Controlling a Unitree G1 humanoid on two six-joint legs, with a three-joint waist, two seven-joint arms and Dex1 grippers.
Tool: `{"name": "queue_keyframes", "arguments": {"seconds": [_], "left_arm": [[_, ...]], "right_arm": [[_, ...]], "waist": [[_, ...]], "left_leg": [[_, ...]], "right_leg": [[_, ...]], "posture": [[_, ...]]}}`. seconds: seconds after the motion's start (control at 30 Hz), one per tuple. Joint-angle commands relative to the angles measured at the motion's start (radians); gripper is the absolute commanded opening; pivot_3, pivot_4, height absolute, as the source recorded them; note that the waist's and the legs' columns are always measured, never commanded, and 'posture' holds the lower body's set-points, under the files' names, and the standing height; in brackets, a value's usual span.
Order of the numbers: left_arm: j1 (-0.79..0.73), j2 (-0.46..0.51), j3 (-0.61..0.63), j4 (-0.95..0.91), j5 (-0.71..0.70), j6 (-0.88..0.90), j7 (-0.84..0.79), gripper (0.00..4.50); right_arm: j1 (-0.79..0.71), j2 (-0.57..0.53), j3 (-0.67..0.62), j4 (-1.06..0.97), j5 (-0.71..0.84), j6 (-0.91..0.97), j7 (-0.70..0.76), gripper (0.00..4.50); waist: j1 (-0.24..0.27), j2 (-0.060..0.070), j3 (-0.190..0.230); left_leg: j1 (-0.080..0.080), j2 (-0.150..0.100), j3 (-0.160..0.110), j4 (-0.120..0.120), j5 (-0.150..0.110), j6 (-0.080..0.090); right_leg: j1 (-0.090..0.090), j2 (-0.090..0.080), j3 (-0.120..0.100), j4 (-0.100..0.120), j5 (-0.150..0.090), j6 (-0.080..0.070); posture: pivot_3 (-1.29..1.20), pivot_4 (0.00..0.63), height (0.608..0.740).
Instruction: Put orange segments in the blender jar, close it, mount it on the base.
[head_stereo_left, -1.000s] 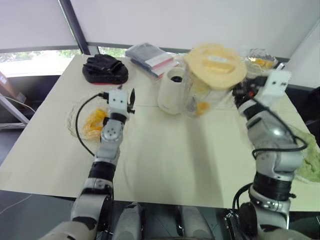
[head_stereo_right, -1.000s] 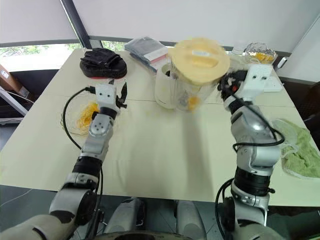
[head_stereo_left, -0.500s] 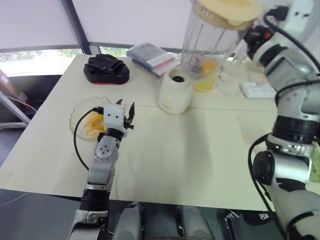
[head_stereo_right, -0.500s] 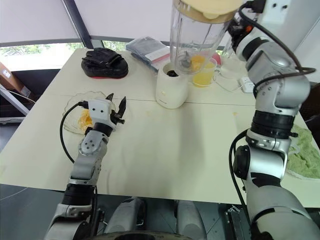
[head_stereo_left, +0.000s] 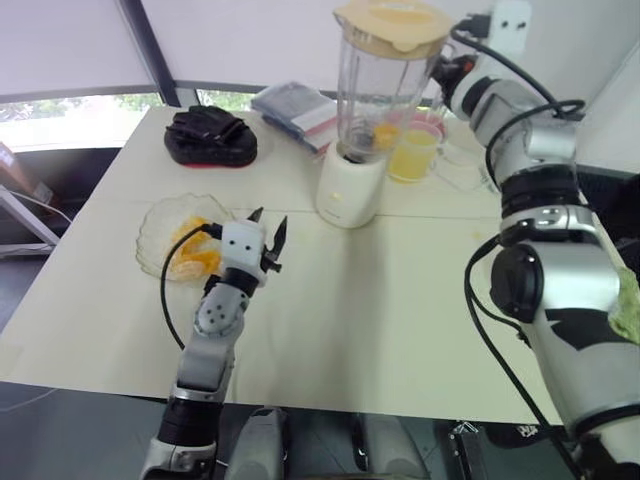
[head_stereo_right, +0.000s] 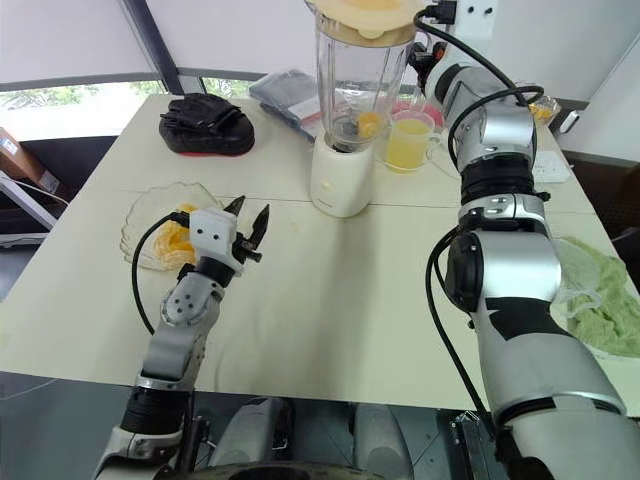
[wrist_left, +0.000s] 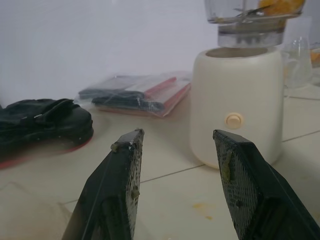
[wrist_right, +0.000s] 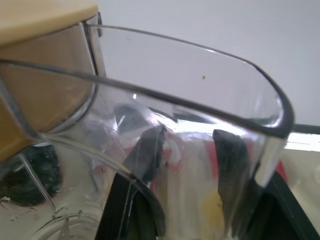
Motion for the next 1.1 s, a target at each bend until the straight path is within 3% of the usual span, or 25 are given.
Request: {"name": "queue_keyframes", "arguments": {"seconds": [0.03, 0.3, 1.1], "left_arm": [[0.013, 0.003, -0.012, -0.051, 0.012, -0.002, 0.001, 2.29], [0.029, 0.011, -0.012, -0.057, 0.019, 0.0, 0.0, 2.29], [-0.008, 0.025, -0.022, -0.01, 0.028, -0.008, -0.027, 2.29]], "right_arm": [[-0.096, 0.005, -0.02, 0.053, -0.005, -0.098, -0.001, 1.29], [-0.13, 0.021, -0.014, 0.184, -0.039, -0.174, 0.004, 1.29], [-0.048, 0.031, -0.014, 0.111, -0.045, -0.069, 0.058, 1.29]], "waist": [[-0.001, 0.0, 0.0], [-0.002, 0.0, 0.0], [-0.003, 0.0, 0.0]], "left_leg": [[0.0, 0.0, 0.0, -0.002, 0.0, 0.0], [-0.001, 0.0, 0.001, -0.005, 0.0, 0.0], [-0.001, -0.001, 0.002, -0.005, 0.001, -0.002]], "right_leg": [[0.0, 0.0, 0.0, -0.001, 0.0, 0.0], [-0.002, -0.004, -0.001, -0.004, 0.0, 0.0], [-0.002, -0.007, -0.003, -0.003, 0.0, 0.0]], "posture": [[0.0, 0.15, 0.74], [0.0, 0.15, 0.74], [0.0, 0.15, 0.74]]}}
